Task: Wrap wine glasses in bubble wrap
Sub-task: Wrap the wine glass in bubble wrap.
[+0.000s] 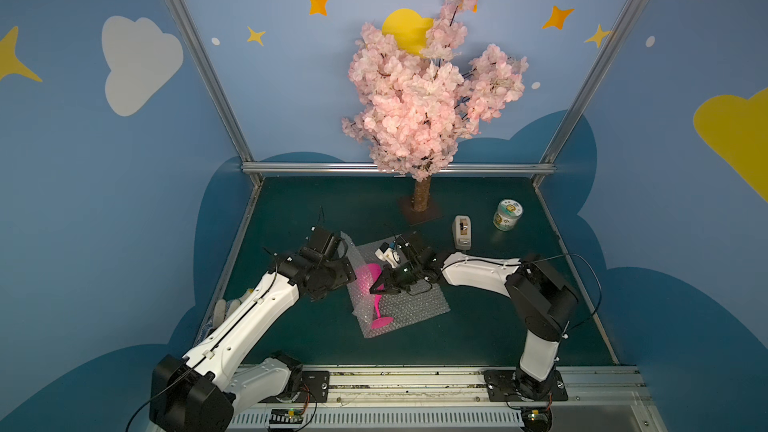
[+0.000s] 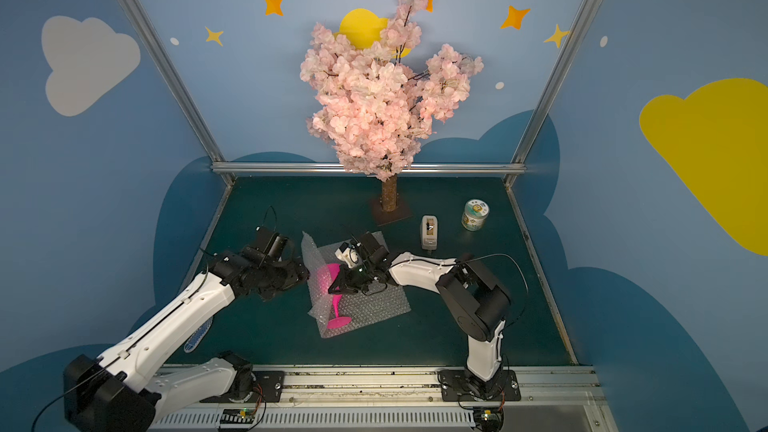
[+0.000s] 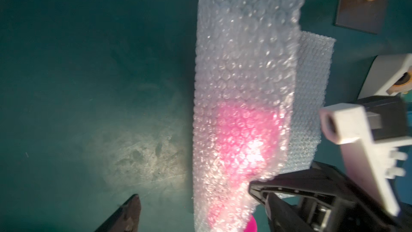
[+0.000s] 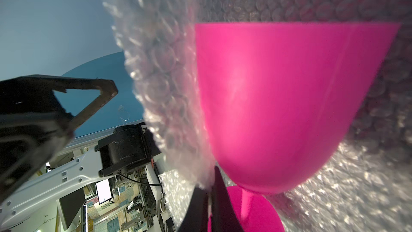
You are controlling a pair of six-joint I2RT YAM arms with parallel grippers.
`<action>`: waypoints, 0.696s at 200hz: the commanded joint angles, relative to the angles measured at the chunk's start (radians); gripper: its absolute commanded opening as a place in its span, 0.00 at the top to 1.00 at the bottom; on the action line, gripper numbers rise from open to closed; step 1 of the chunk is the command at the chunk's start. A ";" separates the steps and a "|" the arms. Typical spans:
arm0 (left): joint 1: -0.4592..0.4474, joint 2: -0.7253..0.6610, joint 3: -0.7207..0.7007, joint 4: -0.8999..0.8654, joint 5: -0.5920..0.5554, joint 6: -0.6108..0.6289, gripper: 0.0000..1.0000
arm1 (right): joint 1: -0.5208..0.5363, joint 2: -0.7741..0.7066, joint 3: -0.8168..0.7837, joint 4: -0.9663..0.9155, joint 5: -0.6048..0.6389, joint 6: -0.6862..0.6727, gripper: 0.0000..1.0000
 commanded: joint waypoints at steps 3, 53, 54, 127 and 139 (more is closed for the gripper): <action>-0.010 0.020 -0.038 0.131 0.084 0.117 0.12 | -0.020 -0.045 -0.008 -0.030 -0.013 -0.035 0.93; -0.066 0.168 0.026 0.233 0.077 0.164 0.08 | -0.073 -0.062 -0.028 -0.080 -0.025 -0.083 0.92; -0.066 0.171 0.027 0.234 0.077 0.165 0.08 | -0.074 -0.063 -0.029 -0.079 -0.025 -0.083 0.92; -0.099 0.300 0.074 0.286 0.069 0.202 0.07 | -0.115 -0.069 -0.048 -0.116 -0.045 -0.135 0.90; -0.102 0.314 0.074 0.284 0.064 0.205 0.07 | -0.118 -0.068 -0.049 -0.117 -0.047 -0.136 0.90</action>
